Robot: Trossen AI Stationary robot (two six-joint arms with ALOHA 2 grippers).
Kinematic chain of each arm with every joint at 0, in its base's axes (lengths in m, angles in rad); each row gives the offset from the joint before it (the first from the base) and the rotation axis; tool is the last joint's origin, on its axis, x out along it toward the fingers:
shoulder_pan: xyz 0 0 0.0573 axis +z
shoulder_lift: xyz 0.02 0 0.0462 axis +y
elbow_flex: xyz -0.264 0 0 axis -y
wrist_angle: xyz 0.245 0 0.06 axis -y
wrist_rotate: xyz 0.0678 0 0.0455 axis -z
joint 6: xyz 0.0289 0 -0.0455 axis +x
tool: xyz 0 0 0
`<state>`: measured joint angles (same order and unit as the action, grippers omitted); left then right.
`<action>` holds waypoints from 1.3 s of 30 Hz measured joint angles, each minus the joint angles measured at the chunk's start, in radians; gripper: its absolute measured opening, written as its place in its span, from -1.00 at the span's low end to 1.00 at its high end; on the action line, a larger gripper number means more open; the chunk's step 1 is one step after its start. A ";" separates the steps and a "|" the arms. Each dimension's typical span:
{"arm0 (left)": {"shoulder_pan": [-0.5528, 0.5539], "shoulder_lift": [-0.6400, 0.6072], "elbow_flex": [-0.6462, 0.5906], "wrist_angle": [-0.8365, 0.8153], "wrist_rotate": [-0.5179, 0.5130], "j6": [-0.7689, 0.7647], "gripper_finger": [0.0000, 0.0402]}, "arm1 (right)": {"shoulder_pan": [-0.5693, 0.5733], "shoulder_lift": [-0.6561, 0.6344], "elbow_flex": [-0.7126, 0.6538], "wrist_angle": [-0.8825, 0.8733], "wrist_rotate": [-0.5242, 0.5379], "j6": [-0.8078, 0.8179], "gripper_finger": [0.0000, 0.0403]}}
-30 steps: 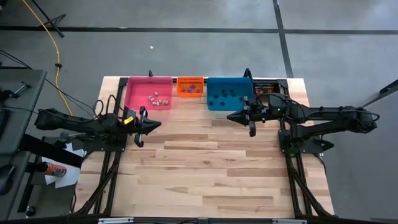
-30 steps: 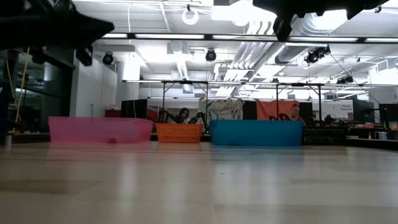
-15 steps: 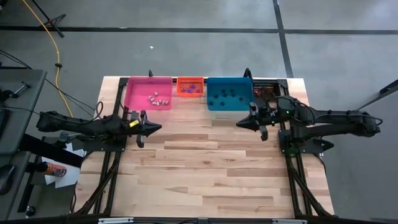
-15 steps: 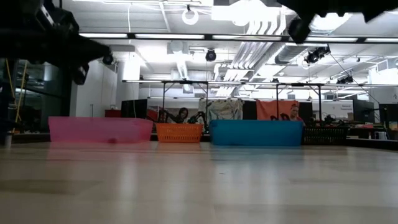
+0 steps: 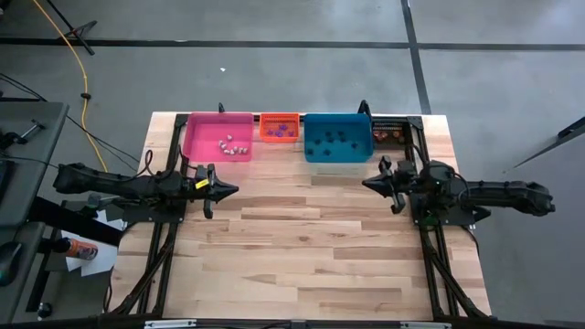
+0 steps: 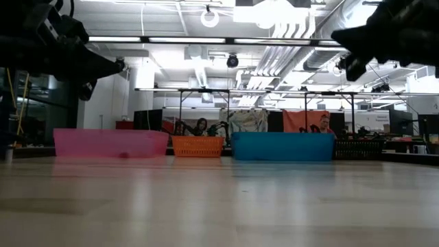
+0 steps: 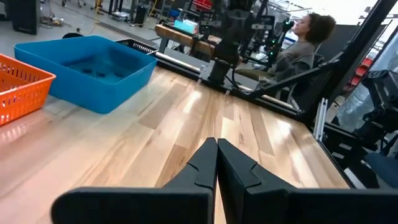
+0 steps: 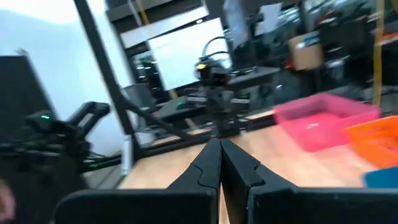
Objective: Sort Halloween decoration
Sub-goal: Return to Home Position
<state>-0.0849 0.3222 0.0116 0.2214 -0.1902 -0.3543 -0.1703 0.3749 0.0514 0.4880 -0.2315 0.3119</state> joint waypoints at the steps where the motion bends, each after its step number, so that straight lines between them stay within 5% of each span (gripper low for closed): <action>1: 0.000 0.000 0.000 0.000 0.000 0.000 -1.00 | -0.004 -0.017 -0.018 0.001 0.011 -0.010 -1.00; 19: -0.001 -0.010 0.000 0.000 0.000 -0.001 -1.00 | -0.011 -0.062 -0.034 -0.478 0.103 -0.029 -1.00; 28: 0.006 -0.165 0.000 -0.016 0.000 -0.003 -1.00 | 0.007 -0.369 -0.034 -0.479 0.119 -0.029 -1.00; 39: 0.007 -0.321 0.001 -0.130 0.000 -0.003 -1.00 | 0.020 -0.375 -0.032 -0.387 0.108 -0.025 -1.00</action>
<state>-0.0780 0.0015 0.0124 0.0911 -0.1897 -0.3576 -0.1500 -0.0002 0.0189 0.1008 -0.1230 0.2871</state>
